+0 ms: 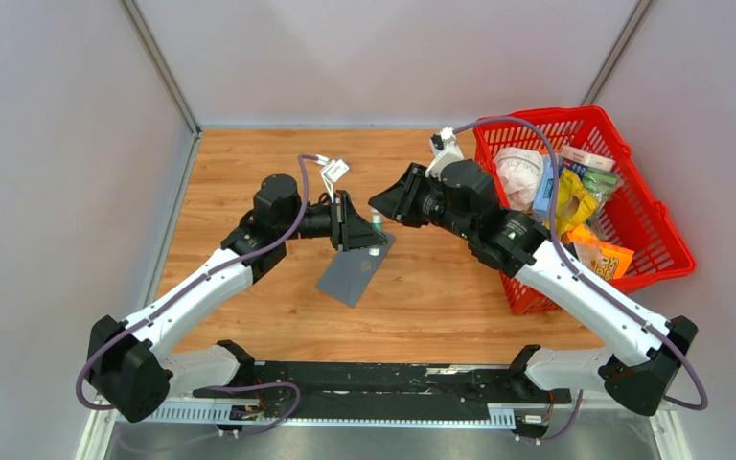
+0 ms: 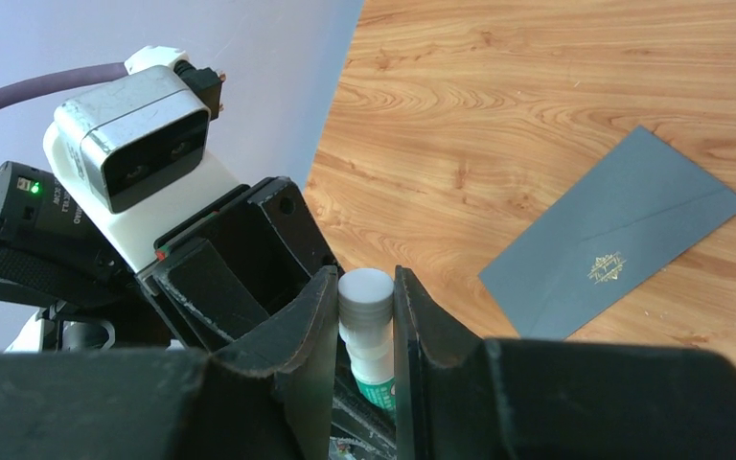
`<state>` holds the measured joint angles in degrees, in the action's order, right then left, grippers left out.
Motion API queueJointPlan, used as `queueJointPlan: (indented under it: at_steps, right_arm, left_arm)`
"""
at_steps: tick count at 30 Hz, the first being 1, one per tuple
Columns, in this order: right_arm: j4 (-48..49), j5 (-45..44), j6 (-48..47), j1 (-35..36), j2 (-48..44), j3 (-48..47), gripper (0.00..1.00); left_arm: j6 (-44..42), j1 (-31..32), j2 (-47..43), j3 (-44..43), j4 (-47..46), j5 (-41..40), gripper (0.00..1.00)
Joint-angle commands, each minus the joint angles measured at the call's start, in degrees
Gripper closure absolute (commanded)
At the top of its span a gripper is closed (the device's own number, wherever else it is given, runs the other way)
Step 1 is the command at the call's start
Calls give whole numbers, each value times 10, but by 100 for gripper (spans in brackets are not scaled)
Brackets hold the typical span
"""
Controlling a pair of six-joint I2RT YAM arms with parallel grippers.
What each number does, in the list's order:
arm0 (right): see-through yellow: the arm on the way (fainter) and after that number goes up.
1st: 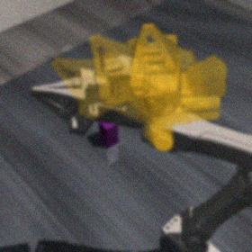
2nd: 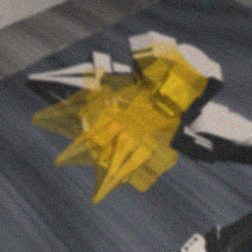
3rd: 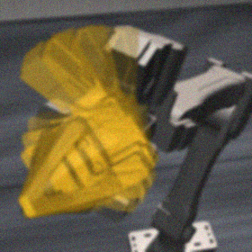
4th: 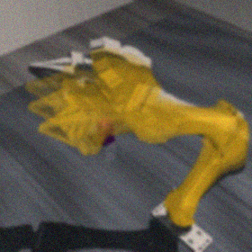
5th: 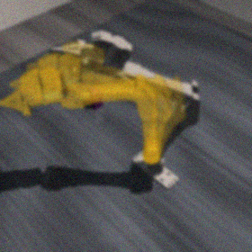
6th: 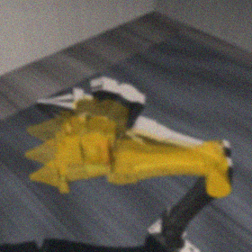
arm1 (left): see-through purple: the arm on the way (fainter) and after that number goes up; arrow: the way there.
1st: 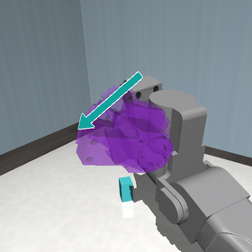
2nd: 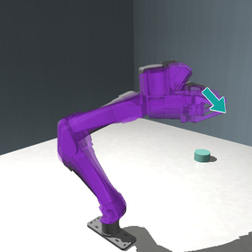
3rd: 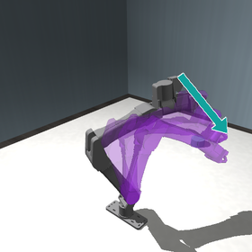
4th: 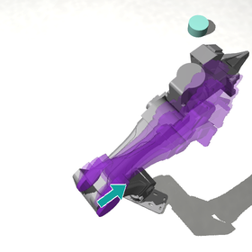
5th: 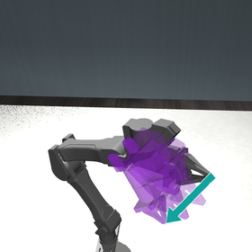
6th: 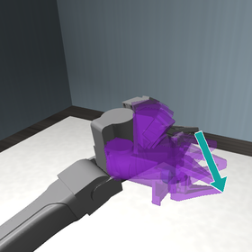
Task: Place the letter into the envelope and seal it
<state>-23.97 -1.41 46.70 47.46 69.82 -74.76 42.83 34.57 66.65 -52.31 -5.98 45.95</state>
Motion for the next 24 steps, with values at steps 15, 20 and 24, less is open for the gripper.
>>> queueJointPlan:
  at_steps: [15, 20, 24]
  right_arm:
    - [-2, 14, 2, 3, -3, -21, 84]
    - [-5, -19, -5, 3, 1, -23, 84]
    - [-4, -13, -3, 3, 6, -26, 84]
  left_arm:
    - [-25, -13, -13, -35, 6, 16, 100]
    - [-24, -13, -14, -34, 6, 23, 100]
    - [-24, -13, -13, -34, 5, 26, 100]
